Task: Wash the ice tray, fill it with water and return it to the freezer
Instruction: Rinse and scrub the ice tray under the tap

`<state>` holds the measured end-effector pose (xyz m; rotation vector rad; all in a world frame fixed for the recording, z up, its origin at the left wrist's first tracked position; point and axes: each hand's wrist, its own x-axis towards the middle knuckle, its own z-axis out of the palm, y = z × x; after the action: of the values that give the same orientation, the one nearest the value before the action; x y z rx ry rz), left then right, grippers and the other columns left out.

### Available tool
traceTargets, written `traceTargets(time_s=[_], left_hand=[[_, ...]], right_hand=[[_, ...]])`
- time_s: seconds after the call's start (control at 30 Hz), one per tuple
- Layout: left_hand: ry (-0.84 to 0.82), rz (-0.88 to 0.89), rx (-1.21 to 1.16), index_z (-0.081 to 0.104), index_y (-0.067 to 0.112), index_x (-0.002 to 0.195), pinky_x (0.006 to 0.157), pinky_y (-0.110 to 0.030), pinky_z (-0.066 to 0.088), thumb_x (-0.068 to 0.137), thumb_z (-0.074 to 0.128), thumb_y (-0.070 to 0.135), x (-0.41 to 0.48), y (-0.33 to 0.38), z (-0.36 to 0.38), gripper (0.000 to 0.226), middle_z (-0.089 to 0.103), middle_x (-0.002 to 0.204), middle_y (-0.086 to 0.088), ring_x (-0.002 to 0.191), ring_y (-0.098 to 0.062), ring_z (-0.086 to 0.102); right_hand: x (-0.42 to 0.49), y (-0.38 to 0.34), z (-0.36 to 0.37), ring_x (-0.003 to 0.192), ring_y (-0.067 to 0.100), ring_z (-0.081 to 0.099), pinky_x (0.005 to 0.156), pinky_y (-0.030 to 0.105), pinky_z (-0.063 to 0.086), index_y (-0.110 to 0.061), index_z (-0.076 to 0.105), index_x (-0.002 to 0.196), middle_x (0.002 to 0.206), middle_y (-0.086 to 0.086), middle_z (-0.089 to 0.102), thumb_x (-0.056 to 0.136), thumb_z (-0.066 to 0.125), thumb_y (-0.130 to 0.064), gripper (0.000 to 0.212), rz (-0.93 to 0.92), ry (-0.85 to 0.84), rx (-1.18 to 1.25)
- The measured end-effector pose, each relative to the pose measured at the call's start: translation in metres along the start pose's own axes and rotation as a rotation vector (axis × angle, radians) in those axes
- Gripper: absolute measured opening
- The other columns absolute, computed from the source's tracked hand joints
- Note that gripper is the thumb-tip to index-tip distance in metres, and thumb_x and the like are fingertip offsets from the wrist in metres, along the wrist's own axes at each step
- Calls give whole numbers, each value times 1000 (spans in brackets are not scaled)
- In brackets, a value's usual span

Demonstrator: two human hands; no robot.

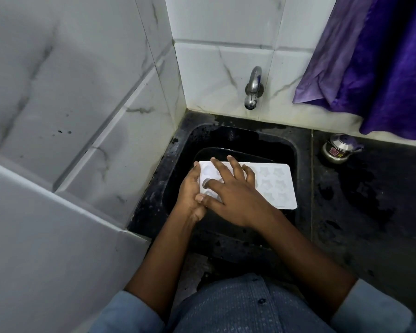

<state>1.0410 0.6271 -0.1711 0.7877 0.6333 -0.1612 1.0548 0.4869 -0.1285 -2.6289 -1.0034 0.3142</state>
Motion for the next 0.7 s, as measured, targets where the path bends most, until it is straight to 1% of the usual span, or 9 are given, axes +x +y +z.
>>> traceTargets(time_s=[0.1,0.2,0.27,0.33,0.4,0.47,0.57,0.63,0.7], left_hand=[[14,6,15,65,5,139,114,-57,47,106,45,63,-1,-1,2,70,71,131,-23,124,-39,68],[3,-8,-12,66,5,137,116,-59,45,105,45,64,-3,1,3,70,71,132,-24,125,-40,68],[-4,3,0,68,3,131,109,-56,51,107,40,62,-4,3,3,69,73,126,-24,115,-39,72],[-21,14,19,66,3,135,99,-51,56,108,34,64,-5,5,1,73,73,127,-25,111,-39,73],[-5,22,43,63,6,140,97,-53,57,106,34,67,-4,7,-2,76,71,132,-24,119,-43,69],[2,32,56,63,9,142,99,-57,56,105,35,69,-1,7,-6,76,69,136,-23,126,-46,65],[-1,44,67,63,9,142,100,-58,55,105,35,69,2,7,-9,75,70,134,-23,127,-47,64],[4,49,73,63,9,142,100,-58,55,105,35,69,2,6,-9,76,70,135,-23,126,-47,65],[5,47,80,63,9,142,100,-57,54,105,35,69,3,6,-9,77,70,134,-23,125,-46,66]], right_hand=[[-1,-1,1,159,26,-17,124,60,-5,-38,59,133,175,-3,0,97,20,-78,66,6,5,13],[-2,0,2,159,25,-18,124,59,-5,-40,55,138,175,-4,0,93,16,-80,72,-20,-7,8],[-5,4,-1,159,23,-14,124,56,-3,-40,59,133,175,-5,6,93,18,-79,69,-44,55,41],[-8,12,-5,159,22,-8,122,53,1,-38,62,125,173,-7,13,94,22,-76,63,-31,154,85],[-11,22,-8,159,21,-6,121,50,0,-37,62,121,172,-7,15,94,25,-76,60,10,219,96],[-14,32,-11,159,22,-6,120,47,-1,-37,62,119,173,-7,15,93,26,-77,60,48,241,85],[-17,39,-11,159,23,-7,120,47,-2,-39,61,119,173,-7,12,92,28,-78,58,66,224,70],[-19,36,-10,159,23,-11,120,47,-5,-41,61,121,173,-7,9,91,28,-80,59,54,183,55],[-20,31,-9,158,24,-15,121,50,-7,-43,60,125,174,-6,4,90,25,-81,63,45,128,34]])
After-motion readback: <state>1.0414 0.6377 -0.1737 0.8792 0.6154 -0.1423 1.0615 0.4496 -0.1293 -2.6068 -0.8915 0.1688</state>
